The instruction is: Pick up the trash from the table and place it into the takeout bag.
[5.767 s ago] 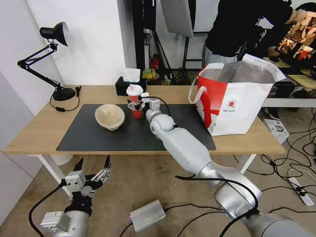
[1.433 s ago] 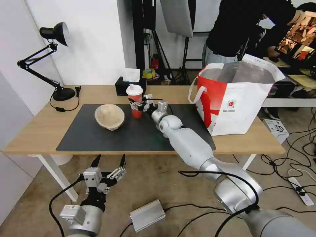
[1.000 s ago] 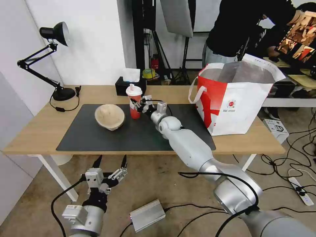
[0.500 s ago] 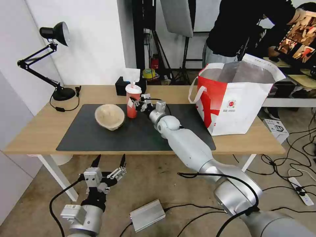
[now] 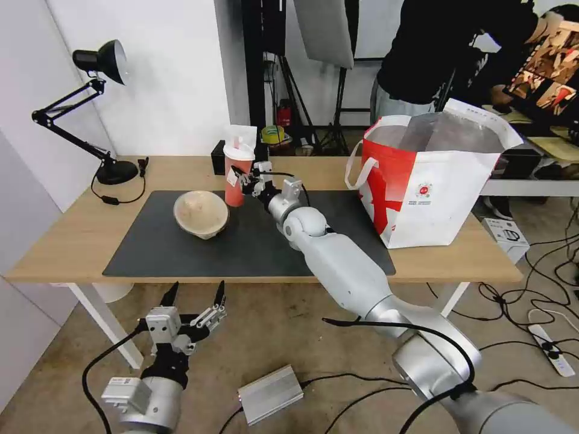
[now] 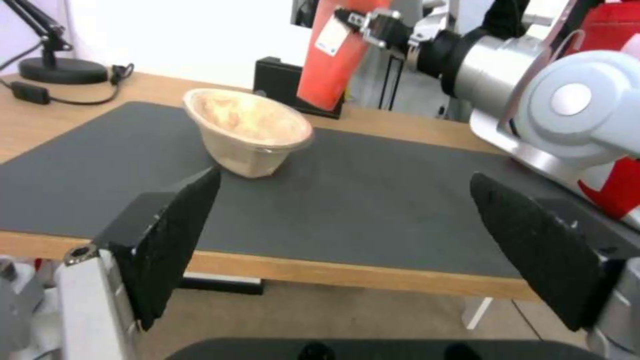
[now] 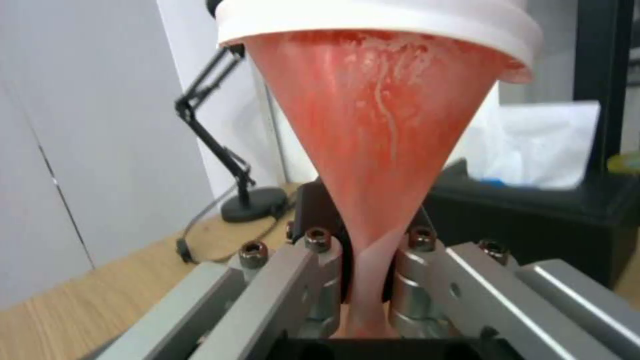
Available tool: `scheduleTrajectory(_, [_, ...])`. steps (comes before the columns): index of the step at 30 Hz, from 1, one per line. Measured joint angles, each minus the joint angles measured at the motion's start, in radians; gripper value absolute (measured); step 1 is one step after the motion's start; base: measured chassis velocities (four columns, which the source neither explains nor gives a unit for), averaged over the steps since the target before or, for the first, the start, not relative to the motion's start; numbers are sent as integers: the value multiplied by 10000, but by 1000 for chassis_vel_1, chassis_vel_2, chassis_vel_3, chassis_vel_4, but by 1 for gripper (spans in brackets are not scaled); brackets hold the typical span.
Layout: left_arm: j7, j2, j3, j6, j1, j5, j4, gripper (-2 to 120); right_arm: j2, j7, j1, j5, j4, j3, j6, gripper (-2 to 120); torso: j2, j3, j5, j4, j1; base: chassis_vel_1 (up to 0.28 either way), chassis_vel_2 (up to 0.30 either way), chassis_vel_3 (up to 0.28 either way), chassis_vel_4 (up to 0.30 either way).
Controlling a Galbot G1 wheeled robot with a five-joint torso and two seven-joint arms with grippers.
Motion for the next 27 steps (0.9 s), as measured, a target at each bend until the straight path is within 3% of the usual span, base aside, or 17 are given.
scheduleTrajectory(11, [-7, -214, -303, -182, 327, 22, -288, 100, -369, 623, -216, 97, 1452, -192, -267, 5, 0, -1, 0, 0, -1, 0, 0, 0, 0])
scheduleTrajectory(27, [-27, -617, -449, -253, 424, 147, -404, 100, -756, 904, -566, 516, 2556, -381, -430, 4, 0, 0, 1, 0, 0, 0, 0, 0, 0])
